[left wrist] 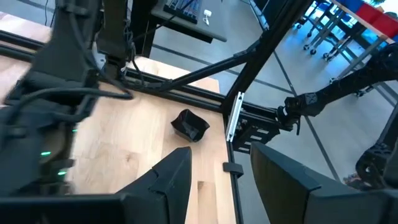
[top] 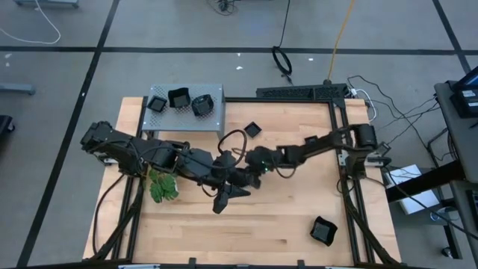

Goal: Pick & Place Mini shaped plates
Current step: Stack the leaf-shaped plate on top of the leaf-shaped plate on the shelf

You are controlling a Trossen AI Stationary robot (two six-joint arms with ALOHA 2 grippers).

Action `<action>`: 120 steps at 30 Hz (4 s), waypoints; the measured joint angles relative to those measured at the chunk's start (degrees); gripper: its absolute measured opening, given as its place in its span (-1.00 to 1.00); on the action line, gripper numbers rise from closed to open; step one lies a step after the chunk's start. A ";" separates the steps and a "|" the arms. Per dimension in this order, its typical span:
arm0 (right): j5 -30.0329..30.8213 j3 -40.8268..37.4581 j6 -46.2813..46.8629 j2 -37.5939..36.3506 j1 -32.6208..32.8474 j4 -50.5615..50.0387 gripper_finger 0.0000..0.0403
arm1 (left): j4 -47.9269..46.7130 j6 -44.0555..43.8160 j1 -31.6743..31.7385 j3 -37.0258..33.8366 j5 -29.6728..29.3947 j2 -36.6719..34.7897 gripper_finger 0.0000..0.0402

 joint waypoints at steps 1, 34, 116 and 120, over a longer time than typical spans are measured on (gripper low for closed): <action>-0.29 0.48 -0.01 0.52 -0.90 0.04 -1.00 | 0.00 0.00 0.00 0.00 0.00 0.00 -0.15; -2.17 1.20 -7.63 -43.10 -1.10 -41.42 -0.20 | -26.59 26.71 1.18 -0.14 -7.61 2.59 -0.15; 3.79 -45.84 5.77 -87.71 0.65 -18.12 -0.38 | -26.10 31.05 13.45 3.90 -13.28 16.09 -0.94; 3.85 -45.84 5.73 -87.71 0.63 -18.16 -0.38 | -26.34 31.87 15.36 4.25 -23.36 10.12 -0.91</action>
